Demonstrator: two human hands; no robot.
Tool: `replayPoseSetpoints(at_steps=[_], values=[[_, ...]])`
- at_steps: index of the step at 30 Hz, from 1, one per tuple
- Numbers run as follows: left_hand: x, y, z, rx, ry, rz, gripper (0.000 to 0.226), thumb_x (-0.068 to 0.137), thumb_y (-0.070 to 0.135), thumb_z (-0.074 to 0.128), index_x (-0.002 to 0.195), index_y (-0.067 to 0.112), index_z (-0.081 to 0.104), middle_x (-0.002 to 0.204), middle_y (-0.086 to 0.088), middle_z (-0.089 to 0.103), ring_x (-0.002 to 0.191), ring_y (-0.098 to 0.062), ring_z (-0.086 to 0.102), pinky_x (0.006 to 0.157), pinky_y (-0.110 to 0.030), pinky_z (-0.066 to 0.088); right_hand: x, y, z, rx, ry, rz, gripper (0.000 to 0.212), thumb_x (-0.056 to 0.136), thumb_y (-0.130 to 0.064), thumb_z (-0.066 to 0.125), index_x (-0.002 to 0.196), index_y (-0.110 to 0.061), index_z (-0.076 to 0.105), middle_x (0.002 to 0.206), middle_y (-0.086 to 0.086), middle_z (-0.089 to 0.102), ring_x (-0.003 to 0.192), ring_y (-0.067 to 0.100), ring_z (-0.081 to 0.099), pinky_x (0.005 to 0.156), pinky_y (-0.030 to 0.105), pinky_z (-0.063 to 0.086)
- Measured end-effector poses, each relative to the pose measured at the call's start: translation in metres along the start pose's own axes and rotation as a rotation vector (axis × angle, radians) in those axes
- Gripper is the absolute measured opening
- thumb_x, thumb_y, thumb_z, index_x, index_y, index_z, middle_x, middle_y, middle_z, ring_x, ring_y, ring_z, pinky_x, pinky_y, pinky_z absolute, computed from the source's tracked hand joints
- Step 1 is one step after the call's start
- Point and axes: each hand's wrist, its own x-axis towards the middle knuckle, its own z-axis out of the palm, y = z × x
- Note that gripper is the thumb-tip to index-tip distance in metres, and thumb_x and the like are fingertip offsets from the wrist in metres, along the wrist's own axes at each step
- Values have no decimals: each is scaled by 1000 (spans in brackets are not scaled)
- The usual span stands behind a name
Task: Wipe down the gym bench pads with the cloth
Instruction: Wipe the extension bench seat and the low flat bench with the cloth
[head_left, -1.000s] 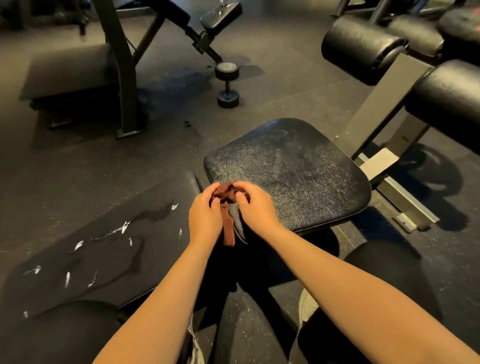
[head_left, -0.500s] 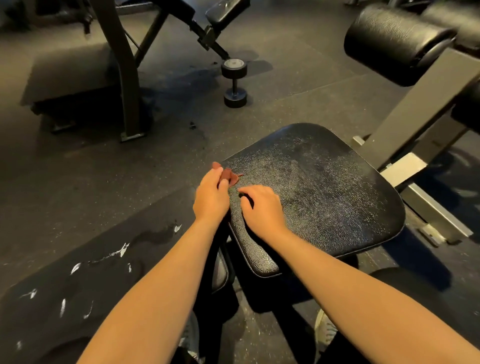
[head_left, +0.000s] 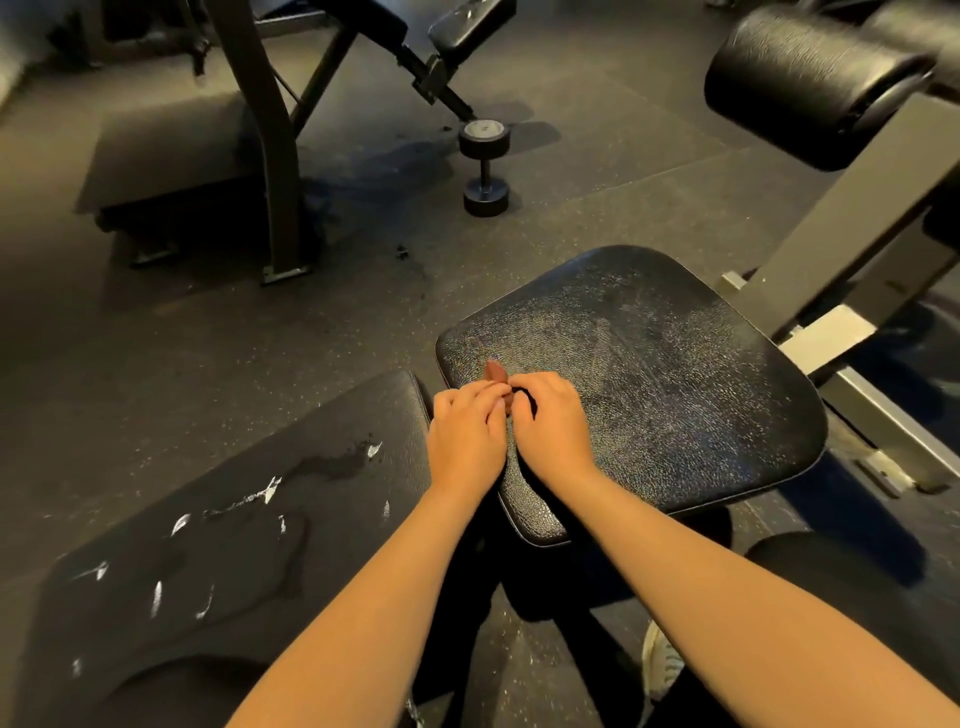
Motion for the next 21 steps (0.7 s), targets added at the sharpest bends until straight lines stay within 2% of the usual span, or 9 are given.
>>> replayPoseSetpoints(at_steps=[5,9,13,16,18,21], values=[[22,-6,-3,-78,33,-23,33,106,25,44,128,34,67,137,20,57,117,-11,36,92,-27,41,-3,3,2,-32,13,-67,27,98,-13,50,119,-16,67,116,-1,63,110,16,50,90,15,29],[35,7,5,29,-36,-45,34,107,34,42,133,37,63,144,23,51,122,-15,35,104,-36,31,0,0,-1,71,81,-20,25,97,-11,50,113,-17,68,113,-4,64,106,13,53,91,18,36],[21,14,8,24,-85,108,31,103,39,41,115,40,69,125,26,62,110,-11,41,100,-38,29,1,-5,-8,216,127,96,24,98,-10,50,112,-15,70,110,-7,56,103,7,54,89,6,35],[12,9,6,54,-75,192,27,102,37,45,118,42,67,125,29,61,109,-8,40,94,-33,25,-1,-6,-6,197,96,106,26,98,-12,49,113,-18,69,108,-13,52,110,11,52,94,20,40],[17,1,8,44,-36,220,29,101,35,45,117,39,69,126,25,63,110,-11,45,92,-34,31,-2,-6,-5,155,88,47,26,99,-13,48,112,-19,69,108,-12,55,109,13,53,94,25,41],[39,-24,11,-24,62,91,40,98,36,37,116,32,72,125,17,67,113,-19,58,99,-37,42,0,-2,-3,57,63,-15,26,99,-14,49,115,-18,68,112,-6,60,108,12,52,94,29,43]])
